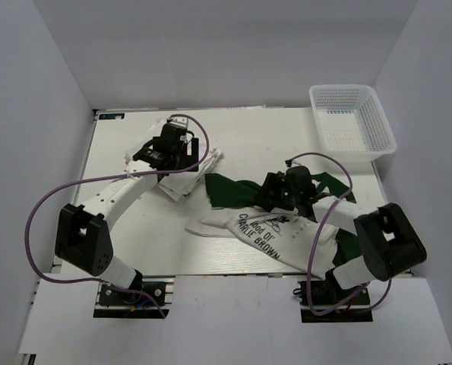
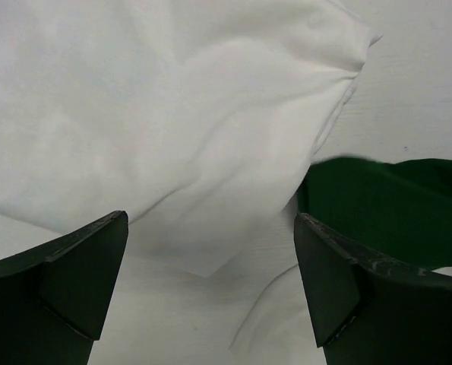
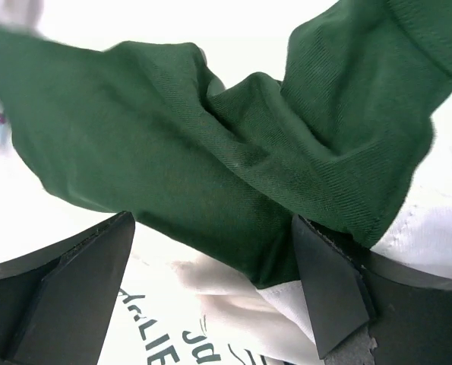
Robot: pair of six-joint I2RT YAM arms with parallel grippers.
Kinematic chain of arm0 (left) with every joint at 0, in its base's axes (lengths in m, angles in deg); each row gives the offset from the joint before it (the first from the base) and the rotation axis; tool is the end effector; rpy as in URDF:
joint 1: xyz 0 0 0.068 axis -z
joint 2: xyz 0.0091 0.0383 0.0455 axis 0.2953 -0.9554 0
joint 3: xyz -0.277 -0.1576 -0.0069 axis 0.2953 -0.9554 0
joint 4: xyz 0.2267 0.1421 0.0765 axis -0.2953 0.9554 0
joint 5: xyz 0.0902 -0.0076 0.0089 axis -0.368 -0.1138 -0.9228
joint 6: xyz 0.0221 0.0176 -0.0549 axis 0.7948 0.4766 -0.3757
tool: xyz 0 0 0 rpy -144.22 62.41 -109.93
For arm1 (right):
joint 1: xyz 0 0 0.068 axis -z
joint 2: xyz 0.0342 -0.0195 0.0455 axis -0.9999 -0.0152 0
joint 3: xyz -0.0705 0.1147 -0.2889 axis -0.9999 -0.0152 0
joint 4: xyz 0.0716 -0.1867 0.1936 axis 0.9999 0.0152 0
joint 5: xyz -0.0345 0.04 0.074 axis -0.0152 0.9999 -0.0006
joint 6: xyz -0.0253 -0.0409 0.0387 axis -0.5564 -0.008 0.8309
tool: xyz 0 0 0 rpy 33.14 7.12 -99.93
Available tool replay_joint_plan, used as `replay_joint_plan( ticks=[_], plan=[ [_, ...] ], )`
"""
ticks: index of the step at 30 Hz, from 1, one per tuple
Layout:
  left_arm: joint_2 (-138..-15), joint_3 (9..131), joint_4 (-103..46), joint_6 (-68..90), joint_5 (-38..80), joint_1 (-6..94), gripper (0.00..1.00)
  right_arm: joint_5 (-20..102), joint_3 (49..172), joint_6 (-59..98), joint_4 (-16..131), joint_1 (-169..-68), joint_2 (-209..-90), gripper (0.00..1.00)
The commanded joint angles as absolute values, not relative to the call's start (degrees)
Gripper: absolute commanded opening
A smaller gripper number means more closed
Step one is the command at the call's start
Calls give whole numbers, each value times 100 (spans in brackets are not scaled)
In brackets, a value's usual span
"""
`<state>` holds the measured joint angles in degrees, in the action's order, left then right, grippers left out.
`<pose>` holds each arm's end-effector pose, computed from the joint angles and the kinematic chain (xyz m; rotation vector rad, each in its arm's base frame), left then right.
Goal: Fold and stack the t-shirts
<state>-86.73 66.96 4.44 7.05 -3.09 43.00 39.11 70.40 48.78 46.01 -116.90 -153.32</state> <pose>0.3168 -0.1391 0.3216 0.0887 2.3475 -0.0192 0.2658 0.1448 0.1855 0.1132 2.3388 0.6820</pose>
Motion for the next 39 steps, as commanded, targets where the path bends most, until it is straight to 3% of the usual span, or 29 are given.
replay_joint_plan(
  ticks=[1, 5, 13, 16, 23, 35, 39],
  plan=[
    [-8870, 7024, 676, 924, -264, 4398, 100, 3319, 6581, 4669, 5798, -11541, -15333, 90],
    [-9160, 7016, 475, 1485, -334, 4513, 100, 4204, 6686, 4510, 5491, -11541, -15411, 90],
    [-9864, 6858, 54, 2531, -1090, 4636, 100, 4375, 6853, 4290, 5543, -11532, -15543, 90],
    [-9864, 6471, -543, 3059, -215, 4469, 100, 4322, 6845, 4237, 5516, -11559, -15648, 90],
    [-10294, 6338, -984, 3359, -130, 4241, 100, 4445, 6906, 4211, 5446, -11559, -15842, 90],
    [-11832, 7699, -1327, 3623, 228, 2923, 100, 4471, 7081, 4431, 5367, -11550, -16035, 90],
    [-12579, 8839, -1161, 3815, 360, 2431, 100, 4418, 7415, 4439, 5577, -11550, -16246, 90]
  ],
)
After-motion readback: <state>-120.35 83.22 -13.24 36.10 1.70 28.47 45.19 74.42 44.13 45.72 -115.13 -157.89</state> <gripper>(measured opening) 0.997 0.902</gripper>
